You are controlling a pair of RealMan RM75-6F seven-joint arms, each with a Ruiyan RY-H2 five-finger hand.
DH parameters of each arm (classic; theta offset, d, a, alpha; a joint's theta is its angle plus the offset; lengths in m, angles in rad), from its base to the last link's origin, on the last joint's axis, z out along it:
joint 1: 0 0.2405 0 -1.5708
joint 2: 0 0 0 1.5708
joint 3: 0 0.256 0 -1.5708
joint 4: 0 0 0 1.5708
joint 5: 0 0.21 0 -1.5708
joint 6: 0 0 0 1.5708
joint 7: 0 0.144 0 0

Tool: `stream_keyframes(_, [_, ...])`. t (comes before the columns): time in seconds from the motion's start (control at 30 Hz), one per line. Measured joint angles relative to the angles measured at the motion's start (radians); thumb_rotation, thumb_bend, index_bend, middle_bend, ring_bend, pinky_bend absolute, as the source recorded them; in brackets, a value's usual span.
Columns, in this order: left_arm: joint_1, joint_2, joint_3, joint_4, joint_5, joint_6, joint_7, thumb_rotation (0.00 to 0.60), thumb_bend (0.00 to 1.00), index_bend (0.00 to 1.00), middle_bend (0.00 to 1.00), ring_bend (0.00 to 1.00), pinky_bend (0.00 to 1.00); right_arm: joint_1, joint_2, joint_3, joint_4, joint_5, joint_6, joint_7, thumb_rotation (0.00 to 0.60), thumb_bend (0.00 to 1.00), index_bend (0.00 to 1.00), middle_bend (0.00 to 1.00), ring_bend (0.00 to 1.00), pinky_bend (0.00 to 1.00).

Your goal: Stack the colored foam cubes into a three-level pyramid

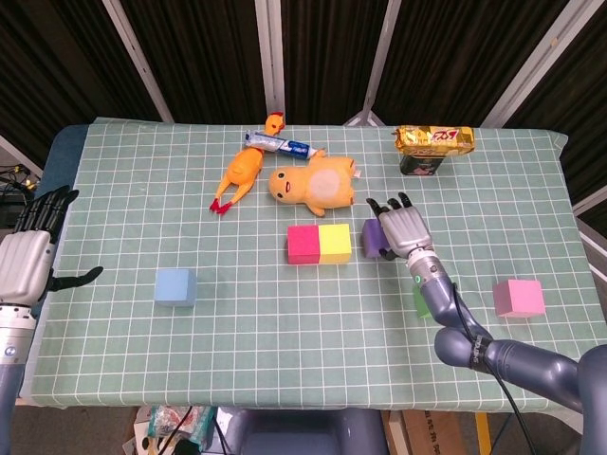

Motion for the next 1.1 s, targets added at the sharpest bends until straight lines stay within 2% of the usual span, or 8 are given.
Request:
stream_keyframes(0.37, [0.001, 0.009, -0.011, 0.006, -0.017, -0.012, -0.023, 0.600, 0.11, 0.00, 0.02, 0.00, 0.00, 0.025, -0.029, -0.018, 0.018, 0.029, -0.008, -0.016, 0.600, 0.29, 0.00, 0.35, 0.15, 0.00])
stream_keyframes(1.1, [0.003, 0.014, -0.012, 0.002, -0.012, -0.019, -0.036, 0.600, 0.11, 0.00, 0.02, 0.00, 0.00, 0.045, -0.044, -0.016, 0.015, 0.058, 0.042, -0.038, 0.600, 0.30, 0.00, 0.35, 0.15, 0.00])
